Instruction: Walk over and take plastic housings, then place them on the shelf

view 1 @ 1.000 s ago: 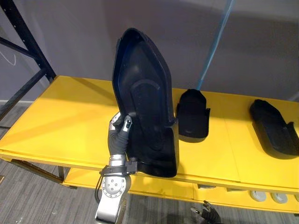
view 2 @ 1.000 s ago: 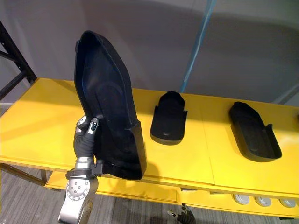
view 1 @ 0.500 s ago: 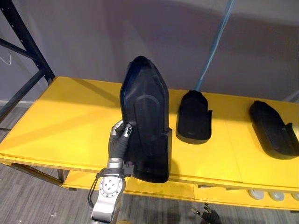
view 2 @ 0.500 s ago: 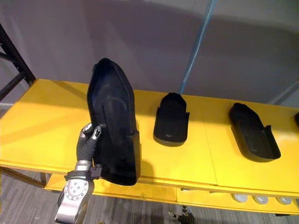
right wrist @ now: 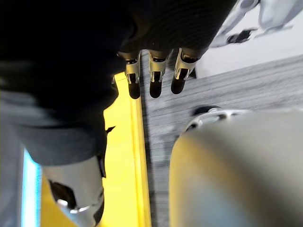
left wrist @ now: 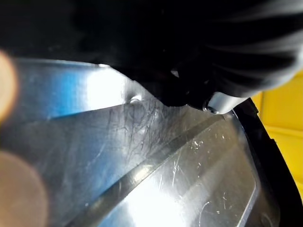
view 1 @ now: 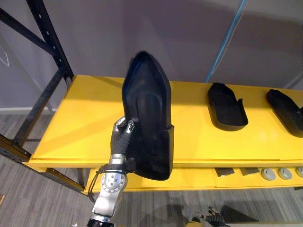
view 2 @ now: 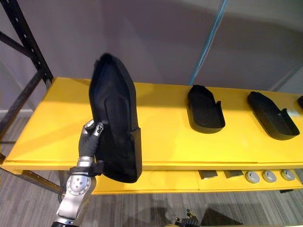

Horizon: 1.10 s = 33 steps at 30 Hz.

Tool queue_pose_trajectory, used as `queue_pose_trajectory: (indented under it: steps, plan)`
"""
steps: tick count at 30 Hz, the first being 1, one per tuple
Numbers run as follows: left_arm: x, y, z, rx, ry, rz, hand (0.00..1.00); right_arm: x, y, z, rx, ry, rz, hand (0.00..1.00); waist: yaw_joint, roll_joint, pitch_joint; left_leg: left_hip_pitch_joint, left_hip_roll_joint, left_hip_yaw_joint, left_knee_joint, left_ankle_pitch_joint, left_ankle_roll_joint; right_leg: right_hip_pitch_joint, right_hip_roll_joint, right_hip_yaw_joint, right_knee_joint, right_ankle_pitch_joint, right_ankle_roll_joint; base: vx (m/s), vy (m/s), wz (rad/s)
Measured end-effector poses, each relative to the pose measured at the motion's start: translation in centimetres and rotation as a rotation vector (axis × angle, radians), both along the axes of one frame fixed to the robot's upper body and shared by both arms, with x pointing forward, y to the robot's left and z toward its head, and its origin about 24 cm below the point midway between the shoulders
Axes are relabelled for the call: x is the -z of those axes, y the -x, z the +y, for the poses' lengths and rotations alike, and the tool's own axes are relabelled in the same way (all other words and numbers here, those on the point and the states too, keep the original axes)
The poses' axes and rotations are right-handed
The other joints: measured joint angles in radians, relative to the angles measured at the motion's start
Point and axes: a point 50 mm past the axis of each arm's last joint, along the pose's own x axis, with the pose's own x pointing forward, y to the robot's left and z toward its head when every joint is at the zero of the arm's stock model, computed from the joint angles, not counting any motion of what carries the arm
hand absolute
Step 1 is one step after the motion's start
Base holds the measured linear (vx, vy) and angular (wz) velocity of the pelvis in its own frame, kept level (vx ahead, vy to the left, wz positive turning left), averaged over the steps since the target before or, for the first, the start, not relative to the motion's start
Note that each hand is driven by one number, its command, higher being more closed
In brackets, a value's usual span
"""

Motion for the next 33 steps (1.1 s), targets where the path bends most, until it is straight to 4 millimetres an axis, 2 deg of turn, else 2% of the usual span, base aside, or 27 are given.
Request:
queue_pose_trajectory:
  steps: [1,2,3,4,8,10,16,20,22,27,30,33]
  plan:
    - [0.0,0.0,-0.2,0.004,0.008,-0.001,1.0,0.0,0.0,-0.1,-0.013,0.006,0.001,0.0,0.0,0.007,0.003,0.024,-0.026,0.009,-0.045,0.02,0.008,0.001,0.054,0.015,0.029,-0.077,-0.01,-0.05,0.129,-0.01]
    - [-0.1,0.0,-0.3,0.005,0.013,-0.002,1.0,0.0,0.0,-0.2,-0.014,0.005,0.002,0.0,-0.002,0.01,0.002,0.03,-0.041,0.01,-0.066,0.031,0.011,0.004,0.073,0.008,0.025,-0.096,-0.021,-0.03,0.079,0.03]
    - [-0.1,0.0,-0.5,0.005,0.025,-0.003,1.0,-0.1,0.0,-0.5,-0.014,0.01,0.001,0.0,0.002,0.015,0.006,0.04,-0.067,0.013,-0.1,0.049,0.01,0.039,0.074,-0.048,-0.04,-0.114,-0.055,0.0,0.0,0.0]
    - [0.3,0.4,-0.5,-0.002,0.019,0.015,1.0,-0.1,0.2,-0.9,-0.01,0.019,0.009,0.0,0.01,0.037,0.014,0.064,-0.063,0.02,-0.148,0.082,-0.003,0.101,0.11,-0.041,-0.178,-0.067,-0.035,0.01,-0.041,-0.14]
    - [0.3,0.5,0.0,-0.022,0.02,0.016,1.0,-0.1,0.2,-0.8,-0.01,0.016,0.007,0.0,0.008,0.036,0.009,0.101,-0.063,0.037,-0.234,0.127,-0.02,0.107,0.13,-0.035,-0.209,-0.05,-0.054,0.02,-0.068,-0.1]
    - [0.6,0.5,0.6,-0.045,0.001,0.029,1.0,0.0,0.3,-0.8,-0.01,0.016,0.01,0.0,0.01,0.036,0.009,0.161,-0.066,0.058,-0.303,0.156,-0.033,0.154,0.144,-0.034,-0.266,-0.021,-0.059,0.03,-0.037,-0.21]
    - [1.5,-0.6,3.9,-0.169,-0.13,0.087,1.0,0.0,0.4,-0.8,-0.01,0.014,0.012,0.0,0.0,0.043,-0.008,0.23,-0.085,0.071,-0.411,0.205,-0.041,0.202,0.152,-0.038,-0.33,0.005,-0.058,-0.01,-0.007,-0.05]
    - [2.4,-2.3,7.2,-0.291,-0.212,0.172,1.0,-0.1,0.4,-0.7,-0.019,0.006,0.008,0.0,-0.003,0.042,-0.01,0.243,-0.097,0.085,-0.454,0.231,-0.038,0.205,0.154,-0.033,-0.363,0.034,-0.059,-0.07,0.008,-0.07]
    - [2.6,-2.9,9.1,-0.356,-0.24,0.207,1.0,0.0,0.7,-0.7,-0.018,0.004,0.012,0.0,-0.015,0.042,-0.012,0.244,-0.1,0.086,-0.466,0.242,-0.034,0.206,0.152,-0.032,-0.376,0.05,-0.056,-0.09,0.008,-0.03]
    - [1.9,-4.3,11.0,-0.42,-0.28,0.216,1.0,0.1,1.3,-0.8,-0.019,-0.001,0.024,0.0,-0.018,0.043,-0.015,0.243,-0.113,0.107,-0.495,0.264,-0.025,0.185,0.151,-0.012,-0.395,0.074,-0.051,-0.11,0.01,-0.12]
    - [1.0,-5.7,12.1,-0.463,-0.284,0.219,1.0,0.1,1.8,-0.8,-0.02,-0.005,0.033,0.0,-0.03,0.042,-0.015,0.233,-0.116,0.121,-0.497,0.269,-0.022,0.166,0.151,0.004,-0.402,0.086,-0.053,-0.11,0.001,-0.15]
    - [0.3,-6.1,12.5,-0.485,-0.289,0.199,1.0,-0.1,1.7,-0.7,-0.031,-0.005,0.017,0.0,-0.043,0.043,-0.014,0.217,-0.117,0.137,-0.5,0.269,-0.022,0.145,0.154,0.018,-0.413,0.096,-0.055,-0.07,-0.002,-0.16]
